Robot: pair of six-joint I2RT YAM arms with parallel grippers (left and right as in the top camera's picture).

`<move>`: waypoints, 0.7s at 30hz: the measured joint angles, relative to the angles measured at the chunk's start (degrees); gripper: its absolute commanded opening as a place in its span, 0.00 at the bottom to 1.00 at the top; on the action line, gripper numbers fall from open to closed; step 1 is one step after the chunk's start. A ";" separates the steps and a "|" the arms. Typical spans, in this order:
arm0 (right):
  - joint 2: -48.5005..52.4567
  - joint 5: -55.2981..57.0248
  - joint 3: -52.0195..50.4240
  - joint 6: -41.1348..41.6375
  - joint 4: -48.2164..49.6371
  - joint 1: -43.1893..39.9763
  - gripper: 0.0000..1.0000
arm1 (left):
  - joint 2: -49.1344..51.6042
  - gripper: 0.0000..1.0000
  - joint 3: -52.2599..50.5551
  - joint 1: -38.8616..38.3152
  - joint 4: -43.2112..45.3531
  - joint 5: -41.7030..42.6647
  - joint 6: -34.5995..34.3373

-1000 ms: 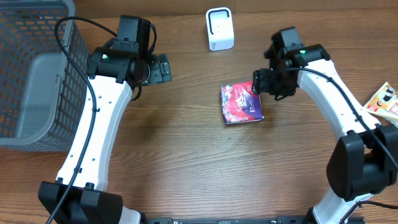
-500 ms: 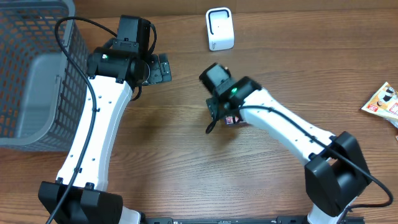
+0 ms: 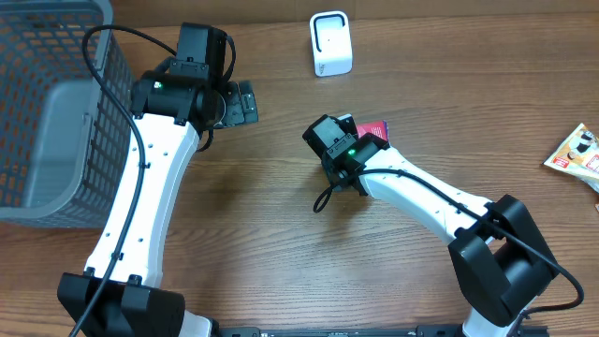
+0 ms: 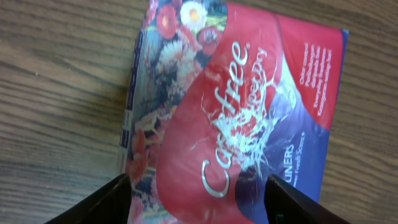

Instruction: Scan the item barcode

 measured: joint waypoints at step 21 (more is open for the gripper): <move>0.07 -25.00 3.91 -0.72 2.23 -26.18 1.00 | 0.00 1.00 0.00 0.00 0.00 0.00 0.02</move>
